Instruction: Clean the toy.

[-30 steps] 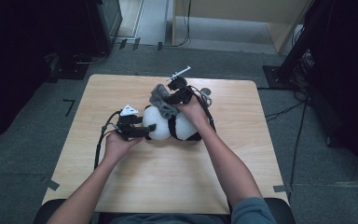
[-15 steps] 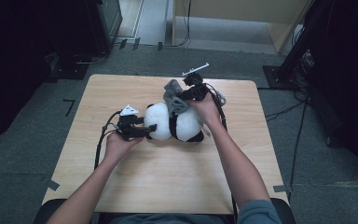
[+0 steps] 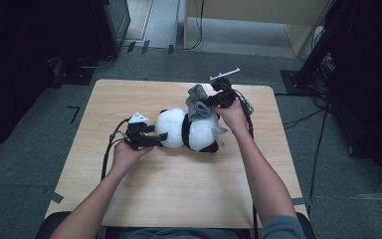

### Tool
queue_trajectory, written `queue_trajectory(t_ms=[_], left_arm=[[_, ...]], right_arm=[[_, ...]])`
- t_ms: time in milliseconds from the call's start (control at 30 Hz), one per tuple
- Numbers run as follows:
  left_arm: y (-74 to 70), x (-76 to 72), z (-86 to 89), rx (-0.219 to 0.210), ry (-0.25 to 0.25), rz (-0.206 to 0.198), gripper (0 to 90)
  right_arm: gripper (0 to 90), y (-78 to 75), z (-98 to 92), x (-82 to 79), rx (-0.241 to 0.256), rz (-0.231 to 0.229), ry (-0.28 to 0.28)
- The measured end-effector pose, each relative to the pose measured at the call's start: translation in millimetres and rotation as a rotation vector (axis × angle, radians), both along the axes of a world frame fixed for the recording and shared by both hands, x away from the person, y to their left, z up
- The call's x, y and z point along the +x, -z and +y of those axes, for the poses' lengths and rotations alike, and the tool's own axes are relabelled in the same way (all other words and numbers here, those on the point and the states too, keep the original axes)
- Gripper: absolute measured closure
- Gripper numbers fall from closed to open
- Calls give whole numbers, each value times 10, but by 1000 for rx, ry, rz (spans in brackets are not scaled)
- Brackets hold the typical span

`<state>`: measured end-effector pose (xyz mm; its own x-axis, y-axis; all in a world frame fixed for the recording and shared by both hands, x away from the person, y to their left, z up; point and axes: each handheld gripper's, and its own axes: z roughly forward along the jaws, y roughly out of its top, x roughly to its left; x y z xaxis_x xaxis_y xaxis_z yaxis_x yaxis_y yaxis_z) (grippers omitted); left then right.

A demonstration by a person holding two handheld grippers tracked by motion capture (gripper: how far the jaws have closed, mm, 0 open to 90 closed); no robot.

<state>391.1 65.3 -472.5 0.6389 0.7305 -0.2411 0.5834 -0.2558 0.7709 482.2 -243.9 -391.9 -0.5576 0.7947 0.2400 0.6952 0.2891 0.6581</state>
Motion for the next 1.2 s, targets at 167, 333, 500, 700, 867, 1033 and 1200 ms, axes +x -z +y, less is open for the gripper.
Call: queue_trajectory(t_ms=[167, 333, 500, 700, 867, 1033, 1200], left_arm=[[-16, 12, -10, -10, 14, 1, 316], [-27, 100, -29, -22, 47, 7, 289], [63, 199, 14, -85, 62, 83, 222], [51, 162, -31, -70, 75, 67, 413], [20, 111, -67, -22, 56, 56, 597], [21, 80, -58, -23, 42, 53, 623], [16, 64, -57, -28, 34, 56, 624]], right_arm=[[757, 7, -15, -16, -10, 1, -9], [771, 38, 36, -10, -37, -17, -15], [780, 81, 64, 3, -28, -24, -14], [788, 163, 82, -20, 0, -46, -3], [786, 157, 66, -39, 9, -48, -7], [781, 112, -68, -61, 16, -48, 2], [786, 115, -274, -104, 20, -49, 40]])
